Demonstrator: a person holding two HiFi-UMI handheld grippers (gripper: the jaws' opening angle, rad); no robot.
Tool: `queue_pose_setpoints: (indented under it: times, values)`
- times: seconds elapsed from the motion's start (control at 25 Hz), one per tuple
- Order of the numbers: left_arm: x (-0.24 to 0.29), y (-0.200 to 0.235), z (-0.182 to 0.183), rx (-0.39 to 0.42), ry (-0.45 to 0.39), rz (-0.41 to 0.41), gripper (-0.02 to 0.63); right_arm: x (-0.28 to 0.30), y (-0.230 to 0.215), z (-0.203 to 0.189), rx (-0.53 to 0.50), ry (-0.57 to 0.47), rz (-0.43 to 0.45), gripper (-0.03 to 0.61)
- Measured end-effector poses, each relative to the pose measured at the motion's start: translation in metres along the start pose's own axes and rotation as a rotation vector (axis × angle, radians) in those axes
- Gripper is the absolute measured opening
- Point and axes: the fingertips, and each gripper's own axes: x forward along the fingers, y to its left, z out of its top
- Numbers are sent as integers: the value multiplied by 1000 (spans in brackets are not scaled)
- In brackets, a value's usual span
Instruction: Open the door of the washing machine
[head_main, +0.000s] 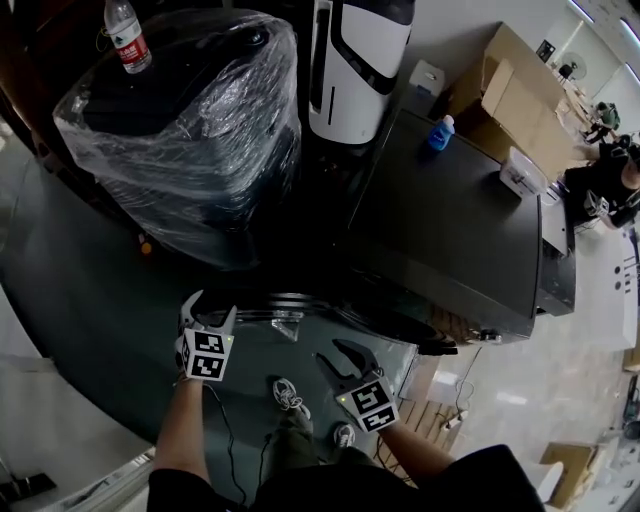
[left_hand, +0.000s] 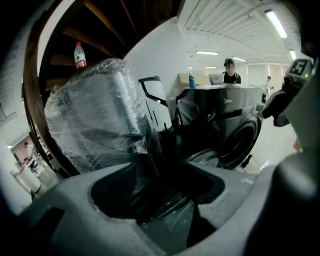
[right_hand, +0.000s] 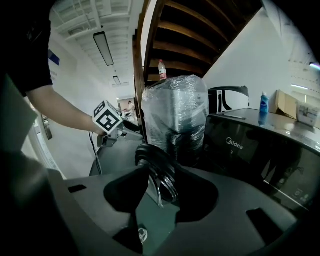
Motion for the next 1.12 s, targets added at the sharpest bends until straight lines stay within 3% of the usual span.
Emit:
queue_pose_setpoints:
  times: [0.48, 0.56, 0.8, 1.12]
  values:
    - [-180, -118, 40, -100, -217, 114, 200, -140, 22, -5, -59, -136, 22, 166]
    - [-205, -141, 41, -110, -240, 129, 165, -164, 26, -7, -58, -162, 24, 163]
    - [-276, -205, 49, -158, -288, 160, 140, -232, 37, -7, -68, -237, 41, 144]
    - [-339, -272, 54, -149, -348, 181, 63, -297, 61, -16, -111, -290, 76, 118]
